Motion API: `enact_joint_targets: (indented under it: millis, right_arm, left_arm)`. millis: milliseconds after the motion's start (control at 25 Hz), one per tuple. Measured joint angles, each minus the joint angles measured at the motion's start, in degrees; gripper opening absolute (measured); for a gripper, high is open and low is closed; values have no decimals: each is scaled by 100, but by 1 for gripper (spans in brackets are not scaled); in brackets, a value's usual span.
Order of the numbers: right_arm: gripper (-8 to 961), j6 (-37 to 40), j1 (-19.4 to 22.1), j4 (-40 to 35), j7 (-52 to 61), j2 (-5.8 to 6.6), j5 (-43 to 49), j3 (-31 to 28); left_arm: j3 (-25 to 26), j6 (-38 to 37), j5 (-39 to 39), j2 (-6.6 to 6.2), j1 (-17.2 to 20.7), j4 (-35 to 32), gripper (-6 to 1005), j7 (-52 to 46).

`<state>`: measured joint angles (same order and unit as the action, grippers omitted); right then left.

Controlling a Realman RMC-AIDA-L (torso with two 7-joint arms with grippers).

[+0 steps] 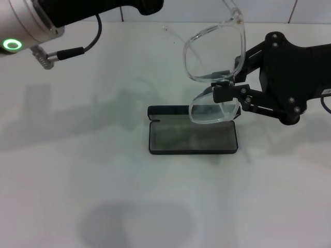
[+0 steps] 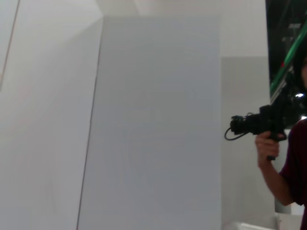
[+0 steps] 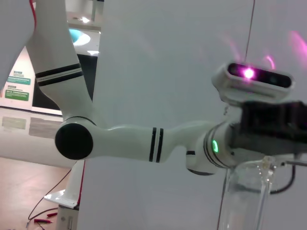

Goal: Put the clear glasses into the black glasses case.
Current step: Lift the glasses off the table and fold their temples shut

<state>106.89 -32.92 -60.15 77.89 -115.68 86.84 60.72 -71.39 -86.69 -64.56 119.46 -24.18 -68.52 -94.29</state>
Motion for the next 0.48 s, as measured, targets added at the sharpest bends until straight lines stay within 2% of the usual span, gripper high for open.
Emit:
enact_joint_targets:
  millis: [200, 480]
  right_arm:
    - [111, 28, -5, -1, -6, -5, -51, 14]
    - [111, 42, 35, -44, -10, -7, -74, 17]
  left_arm:
    - [92, 5, -215, -18, -217, 394, 115, -5]
    - [97, -119, -406, -50, -278, 458, 112, -56]
